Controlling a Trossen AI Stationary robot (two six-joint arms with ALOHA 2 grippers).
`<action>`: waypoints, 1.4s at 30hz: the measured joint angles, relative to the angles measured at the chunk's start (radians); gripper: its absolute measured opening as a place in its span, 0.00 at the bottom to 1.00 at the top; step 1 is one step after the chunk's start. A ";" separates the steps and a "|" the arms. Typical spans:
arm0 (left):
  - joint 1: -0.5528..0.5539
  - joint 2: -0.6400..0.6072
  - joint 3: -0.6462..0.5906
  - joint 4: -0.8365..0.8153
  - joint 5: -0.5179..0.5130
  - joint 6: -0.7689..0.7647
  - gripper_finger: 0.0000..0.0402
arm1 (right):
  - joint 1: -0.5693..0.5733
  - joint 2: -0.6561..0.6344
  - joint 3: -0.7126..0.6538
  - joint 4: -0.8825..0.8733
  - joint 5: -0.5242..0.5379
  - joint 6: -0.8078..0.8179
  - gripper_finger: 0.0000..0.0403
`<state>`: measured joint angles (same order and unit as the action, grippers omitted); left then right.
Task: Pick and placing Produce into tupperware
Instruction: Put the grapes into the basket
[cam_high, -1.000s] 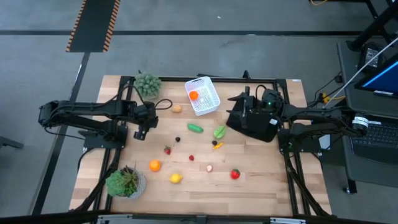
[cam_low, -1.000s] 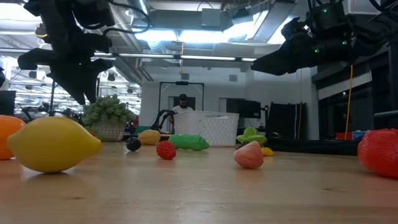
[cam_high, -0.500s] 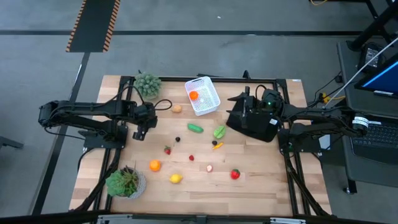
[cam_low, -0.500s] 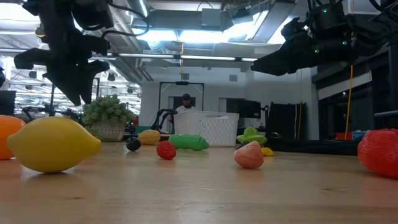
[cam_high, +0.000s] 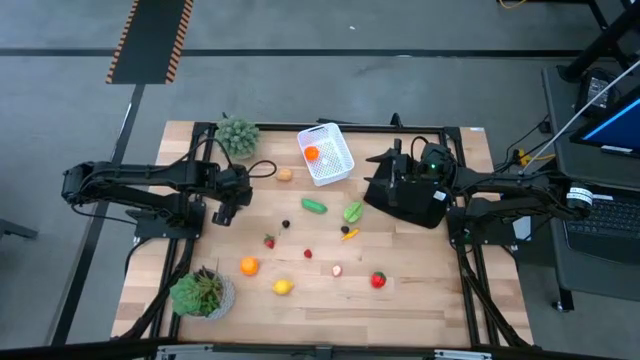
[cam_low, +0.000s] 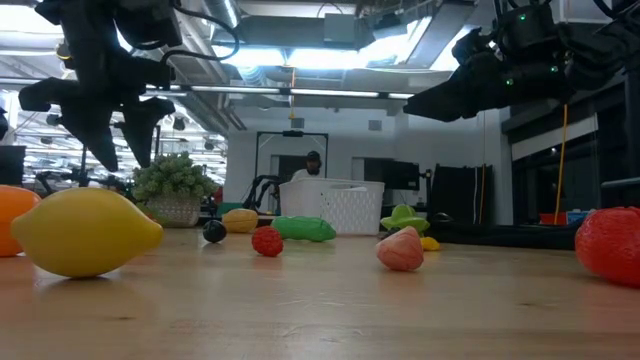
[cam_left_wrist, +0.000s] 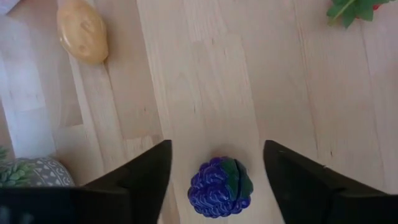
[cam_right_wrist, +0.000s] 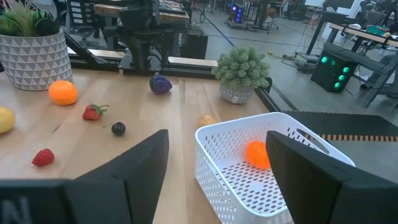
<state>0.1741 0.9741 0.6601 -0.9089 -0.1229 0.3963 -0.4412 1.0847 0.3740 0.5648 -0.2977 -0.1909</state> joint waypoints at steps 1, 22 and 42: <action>0.000 0.000 0.000 -0.002 -0.005 0.005 0.67 | 0.000 0.000 0.000 0.000 0.000 0.000 0.67; 0.034 0.000 -0.049 -0.068 0.030 0.095 0.86 | 0.000 0.000 0.000 0.000 0.000 0.004 0.67; 0.103 0.000 -0.117 -0.009 0.028 0.130 0.86 | 0.000 0.000 0.000 0.004 0.000 0.000 0.67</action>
<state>0.2768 0.9741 0.5434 -0.9176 -0.0948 0.5266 -0.4408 1.0847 0.3740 0.5685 -0.2977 -0.1905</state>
